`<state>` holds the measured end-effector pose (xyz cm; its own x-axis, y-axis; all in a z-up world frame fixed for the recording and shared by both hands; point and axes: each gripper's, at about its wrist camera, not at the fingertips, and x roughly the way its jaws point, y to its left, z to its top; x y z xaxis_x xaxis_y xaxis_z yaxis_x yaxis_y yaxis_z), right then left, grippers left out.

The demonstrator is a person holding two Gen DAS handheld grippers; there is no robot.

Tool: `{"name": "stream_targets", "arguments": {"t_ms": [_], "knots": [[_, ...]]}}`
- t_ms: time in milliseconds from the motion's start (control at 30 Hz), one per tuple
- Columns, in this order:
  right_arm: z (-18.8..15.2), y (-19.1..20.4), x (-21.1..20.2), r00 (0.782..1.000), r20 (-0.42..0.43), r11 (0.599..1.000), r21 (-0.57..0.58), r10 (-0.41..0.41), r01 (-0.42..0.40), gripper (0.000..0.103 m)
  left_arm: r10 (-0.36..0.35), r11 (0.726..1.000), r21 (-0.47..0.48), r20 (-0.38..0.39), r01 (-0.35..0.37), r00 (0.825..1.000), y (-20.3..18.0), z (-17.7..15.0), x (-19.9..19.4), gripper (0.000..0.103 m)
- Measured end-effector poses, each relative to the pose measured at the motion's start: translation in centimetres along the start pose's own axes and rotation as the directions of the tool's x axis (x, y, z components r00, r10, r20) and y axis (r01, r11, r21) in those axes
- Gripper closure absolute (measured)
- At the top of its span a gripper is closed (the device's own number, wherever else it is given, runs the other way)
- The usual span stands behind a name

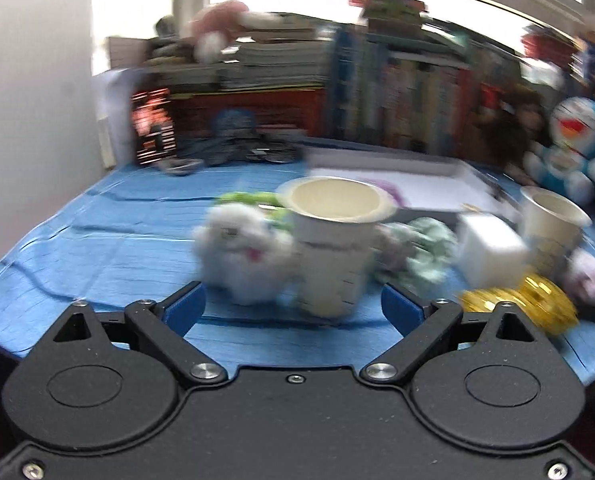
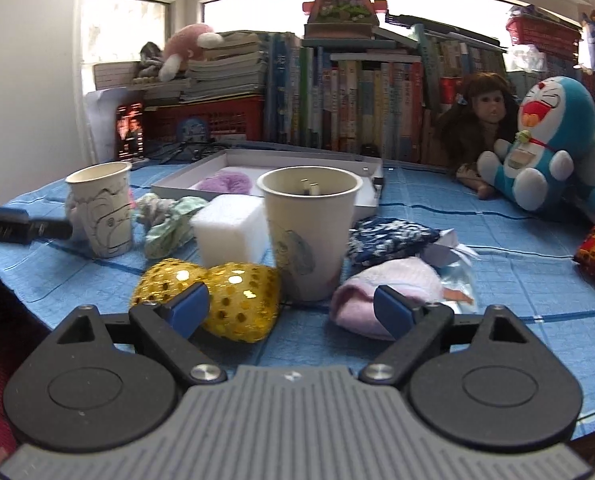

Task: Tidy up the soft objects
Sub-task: 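Grasp the white fluffy plush with the left gripper while the right gripper grasps the gold hearts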

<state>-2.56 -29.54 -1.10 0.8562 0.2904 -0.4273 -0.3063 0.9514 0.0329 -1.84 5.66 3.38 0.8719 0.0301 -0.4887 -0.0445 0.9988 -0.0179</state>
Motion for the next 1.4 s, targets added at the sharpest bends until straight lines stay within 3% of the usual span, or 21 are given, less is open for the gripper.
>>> {"name": "stream_targets", "arguments": {"t_ms": [100,200,300,467,567,767,933,1033,1100,1133,1233,1400], "knots": [[-0.2,0.9,0.6,1.000,-0.011,1.000,0.004,0.027,-0.027,0.007,0.031,0.992,-0.123,-0.013,-0.032,0.999,2.7,0.8,0.8,0.022],[-0.4,2.1,1.2,0.998,-0.017,0.999,-0.007,0.052,-0.052,0.001,0.011,0.960,-0.278,-0.026,-0.017,1.000,5.6,1.6,1.9,0.025],[-0.7,3.7,1.8,0.998,-0.021,0.997,-0.052,0.059,-0.060,0.000,-0.043,0.910,-0.415,-0.056,0.016,0.998,8.1,2.6,3.8,0.027],[-1.0,5.7,2.9,0.998,-0.033,0.992,-0.115,0.047,-0.051,0.000,-0.158,0.790,-0.610,-0.096,0.067,0.983,10.8,3.2,6.9,0.028],[-1.0,6.1,3.5,0.999,-0.034,0.992,-0.118,0.028,-0.032,0.000,-0.183,0.749,-0.659,-0.109,0.067,0.977,11.2,3.3,8.4,0.027],[-0.9,5.8,4.2,0.999,-0.044,0.996,-0.084,0.020,-0.023,0.000,-0.199,0.725,-0.688,-0.151,0.042,0.968,10.9,2.8,10.7,0.026],[-0.8,6.1,4.8,0.999,-0.049,0.996,-0.083,0.010,-0.014,0.000,-0.255,0.665,-0.743,-0.125,0.080,0.959,10.9,2.1,11.7,0.025],[-0.7,6.3,5.1,0.999,-0.050,0.997,-0.073,0.008,-0.012,0.000,-0.262,0.654,-0.752,-0.122,0.083,0.957,11.0,2.1,12.0,0.027],[-0.7,6.3,5.3,0.998,-0.056,0.998,-0.065,0.007,-0.011,0.000,-0.259,0.656,-0.751,-0.130,0.075,0.957,11.1,2.1,12.0,0.043],[-0.7,6.3,5.4,0.998,-0.056,0.998,-0.061,0.007,-0.010,0.000,-0.262,0.657,-0.750,-0.135,0.074,0.955,11.2,2.1,12.0,0.045],[-0.7,6.1,5.2,0.998,-0.053,0.999,-0.046,0.015,-0.017,0.000,-0.265,0.655,-0.751,-0.128,0.081,0.956,11.5,2.0,11.6,0.048],[-0.6,4.8,4.1,0.998,-0.026,0.998,0.008,0.061,-0.060,0.000,-0.240,0.680,-0.728,-0.109,0.087,0.965,11.8,2.4,10.3,0.050]]}}
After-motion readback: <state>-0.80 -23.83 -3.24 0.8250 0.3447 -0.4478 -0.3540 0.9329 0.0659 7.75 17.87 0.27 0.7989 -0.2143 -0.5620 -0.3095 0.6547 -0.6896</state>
